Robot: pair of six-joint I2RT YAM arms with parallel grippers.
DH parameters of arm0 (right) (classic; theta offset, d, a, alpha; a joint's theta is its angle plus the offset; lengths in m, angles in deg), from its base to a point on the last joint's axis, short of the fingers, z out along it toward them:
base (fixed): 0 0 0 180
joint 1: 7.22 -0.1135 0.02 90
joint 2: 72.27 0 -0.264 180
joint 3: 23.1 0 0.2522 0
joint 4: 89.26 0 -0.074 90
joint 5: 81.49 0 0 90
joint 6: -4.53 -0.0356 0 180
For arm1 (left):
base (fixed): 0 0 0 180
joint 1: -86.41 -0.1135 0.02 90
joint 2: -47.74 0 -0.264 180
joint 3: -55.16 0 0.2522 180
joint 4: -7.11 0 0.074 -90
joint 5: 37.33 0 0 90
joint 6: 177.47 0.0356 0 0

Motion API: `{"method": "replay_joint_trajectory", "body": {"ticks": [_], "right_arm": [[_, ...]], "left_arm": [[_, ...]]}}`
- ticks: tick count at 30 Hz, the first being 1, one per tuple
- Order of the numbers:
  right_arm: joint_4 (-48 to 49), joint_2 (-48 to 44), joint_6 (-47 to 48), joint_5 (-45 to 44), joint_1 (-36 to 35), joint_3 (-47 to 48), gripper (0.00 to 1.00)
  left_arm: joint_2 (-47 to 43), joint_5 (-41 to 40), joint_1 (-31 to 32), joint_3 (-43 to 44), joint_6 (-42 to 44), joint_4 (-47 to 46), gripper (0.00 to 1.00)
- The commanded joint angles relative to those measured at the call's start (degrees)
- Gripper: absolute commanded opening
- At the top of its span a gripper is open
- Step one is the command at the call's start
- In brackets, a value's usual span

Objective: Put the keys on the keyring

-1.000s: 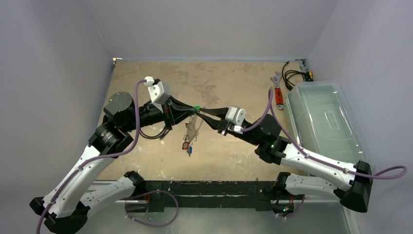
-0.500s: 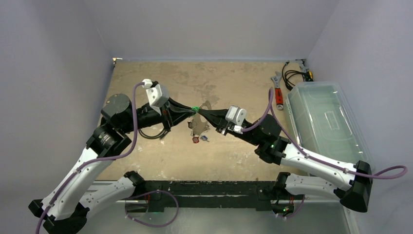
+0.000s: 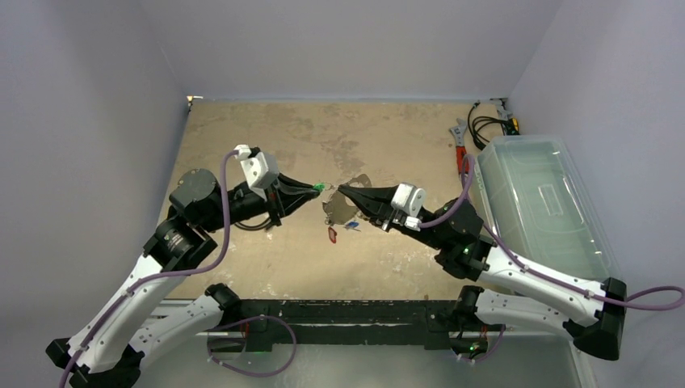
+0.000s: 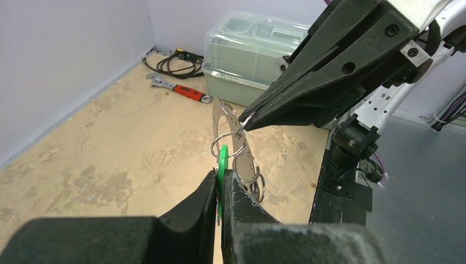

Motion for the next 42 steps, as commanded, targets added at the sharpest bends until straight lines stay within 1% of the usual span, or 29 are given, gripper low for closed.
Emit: {"method": "replay_joint_trajectory", "body": {"ticks": [1,6,13,20,21,25,27,30,33,36,42], "right_arm": [[3.41,-4.43,0.38,-3.04,0.40,-0.14,0.00],[2.69,-4.68,0.30,-2.53,0.40,-0.24,0.00],[1.91,-3.63,0.19,-2.88,0.40,0.03,0.00],[0.63,-2.84,-0.49,-2.52,0.40,0.95,0.00],[-0.08,-2.73,-0.94,-1.79,0.40,1.34,0.04],[-2.88,-2.34,-2.56,-0.86,0.40,2.34,0.34],[-3.34,-2.55,-3.20,-1.01,0.40,1.71,0.44],[-2.78,-3.66,-4.27,-1.67,0.40,-0.62,0.48],[-2.13,-4.03,-5.01,-0.98,0.40,-2.11,0.52],[-1.17,-3.45,-5.88,-0.91,0.40,-2.70,0.57],[-1.12,1.06,-4.44,-0.27,0.35,-0.16,0.64]], "left_arm": [[-1.12,-4.75,-0.36,-1.26,0.05,-1.32,0.00],[-0.95,-4.46,-0.37,-1.76,-0.54,-2.94,0.00],[0.33,-0.57,-0.40,-0.03,0.69,-3.45,0.00],[1.45,-0.26,-0.39,1.27,1.62,-2.90,0.00],[1.51,-0.28,-0.40,1.31,1.77,-2.90,0.00],[1.68,-0.83,-0.38,1.49,2.23,-2.98,0.00],[1.94,-1.04,-0.37,1.83,2.16,-3.03,0.00],[2.77,-1.66,-0.41,2.23,0.92,-3.47,0.00],[3.46,-0.48,-0.41,2.34,0.43,-4.02,0.00],[3.75,0.70,-0.38,2.00,0.30,-4.81,0.00],[4.17,3.66,-0.36,2.19,0.94,-5.12,0.00]]}}
